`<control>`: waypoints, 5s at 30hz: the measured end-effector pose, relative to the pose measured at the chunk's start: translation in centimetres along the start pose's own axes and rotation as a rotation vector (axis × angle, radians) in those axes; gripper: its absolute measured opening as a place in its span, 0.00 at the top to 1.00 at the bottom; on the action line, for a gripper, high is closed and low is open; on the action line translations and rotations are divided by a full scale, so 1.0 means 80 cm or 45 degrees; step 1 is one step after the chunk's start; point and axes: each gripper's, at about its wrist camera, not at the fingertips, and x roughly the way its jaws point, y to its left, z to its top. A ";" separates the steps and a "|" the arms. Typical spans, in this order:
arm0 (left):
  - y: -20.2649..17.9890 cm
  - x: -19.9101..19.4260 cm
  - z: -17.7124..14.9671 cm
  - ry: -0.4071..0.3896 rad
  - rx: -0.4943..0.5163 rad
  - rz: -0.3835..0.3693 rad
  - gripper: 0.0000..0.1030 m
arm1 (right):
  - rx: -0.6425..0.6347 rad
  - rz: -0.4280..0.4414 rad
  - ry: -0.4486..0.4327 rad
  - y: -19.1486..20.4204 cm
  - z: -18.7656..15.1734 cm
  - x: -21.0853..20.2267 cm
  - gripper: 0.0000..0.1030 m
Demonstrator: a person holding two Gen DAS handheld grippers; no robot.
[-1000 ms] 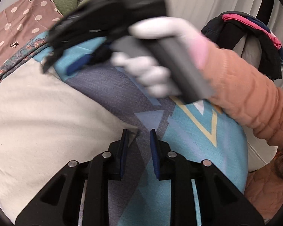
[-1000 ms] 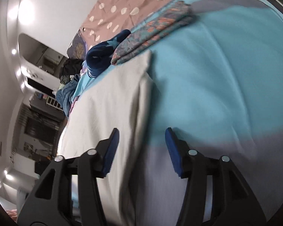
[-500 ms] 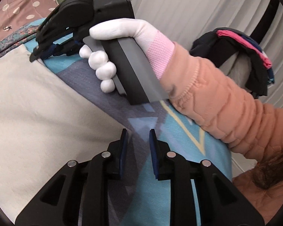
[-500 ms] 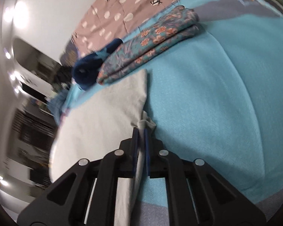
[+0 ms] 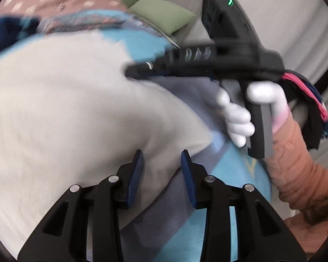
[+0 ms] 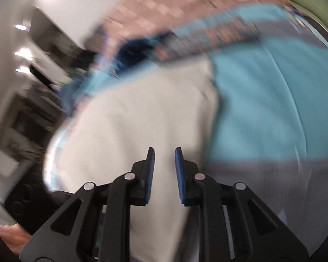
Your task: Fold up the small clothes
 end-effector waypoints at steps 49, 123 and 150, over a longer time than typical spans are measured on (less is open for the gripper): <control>0.263 -0.387 -0.253 -0.714 -0.655 0.267 0.50 | -1.324 -0.216 -0.202 0.514 -0.189 0.150 0.93; 0.352 -0.295 -0.018 -0.560 -0.639 0.020 0.99 | -0.855 -0.183 -0.318 0.478 -0.141 0.118 0.87; 0.364 -0.335 -0.160 -0.549 -1.044 0.047 0.48 | -0.846 0.043 -0.164 0.462 -0.151 0.109 0.92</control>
